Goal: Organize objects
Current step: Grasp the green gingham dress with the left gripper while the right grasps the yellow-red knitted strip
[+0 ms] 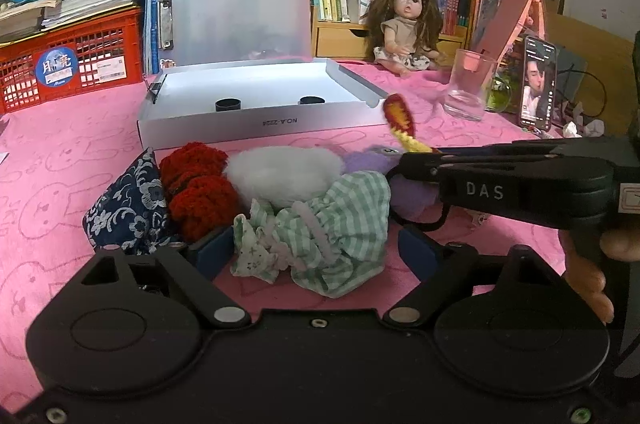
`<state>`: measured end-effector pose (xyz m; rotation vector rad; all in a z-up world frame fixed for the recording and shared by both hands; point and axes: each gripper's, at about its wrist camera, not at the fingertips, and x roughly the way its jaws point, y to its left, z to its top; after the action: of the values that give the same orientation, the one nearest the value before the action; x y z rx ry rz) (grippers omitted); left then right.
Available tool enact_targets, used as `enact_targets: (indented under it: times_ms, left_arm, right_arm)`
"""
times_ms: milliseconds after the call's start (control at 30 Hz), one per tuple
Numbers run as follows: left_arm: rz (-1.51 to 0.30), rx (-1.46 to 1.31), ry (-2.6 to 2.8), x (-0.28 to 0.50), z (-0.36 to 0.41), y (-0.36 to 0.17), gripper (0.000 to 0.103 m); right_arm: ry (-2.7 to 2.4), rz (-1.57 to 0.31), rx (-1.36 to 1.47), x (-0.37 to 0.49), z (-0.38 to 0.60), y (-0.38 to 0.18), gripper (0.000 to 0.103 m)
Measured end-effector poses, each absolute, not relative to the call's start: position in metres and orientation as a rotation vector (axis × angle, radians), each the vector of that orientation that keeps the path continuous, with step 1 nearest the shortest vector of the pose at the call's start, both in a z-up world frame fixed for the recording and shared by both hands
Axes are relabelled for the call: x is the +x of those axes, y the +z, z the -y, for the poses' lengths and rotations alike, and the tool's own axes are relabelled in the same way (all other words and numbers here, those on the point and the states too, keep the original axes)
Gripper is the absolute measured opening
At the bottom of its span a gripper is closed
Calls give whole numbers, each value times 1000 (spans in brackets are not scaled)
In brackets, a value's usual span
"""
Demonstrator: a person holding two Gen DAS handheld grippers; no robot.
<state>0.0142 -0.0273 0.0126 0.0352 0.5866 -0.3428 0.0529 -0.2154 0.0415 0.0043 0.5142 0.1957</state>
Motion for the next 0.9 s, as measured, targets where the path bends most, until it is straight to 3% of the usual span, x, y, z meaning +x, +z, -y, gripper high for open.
enact_targets:
  times_ms: [567,900]
  left_arm:
    - [-592,10,-293,17,23,13,57]
    - [-574,14,-297,11,21,22,54]
  right_arm:
    - [165,-501,53,49,222,45,27]
    - [148,-485,76,47,225,47,27]
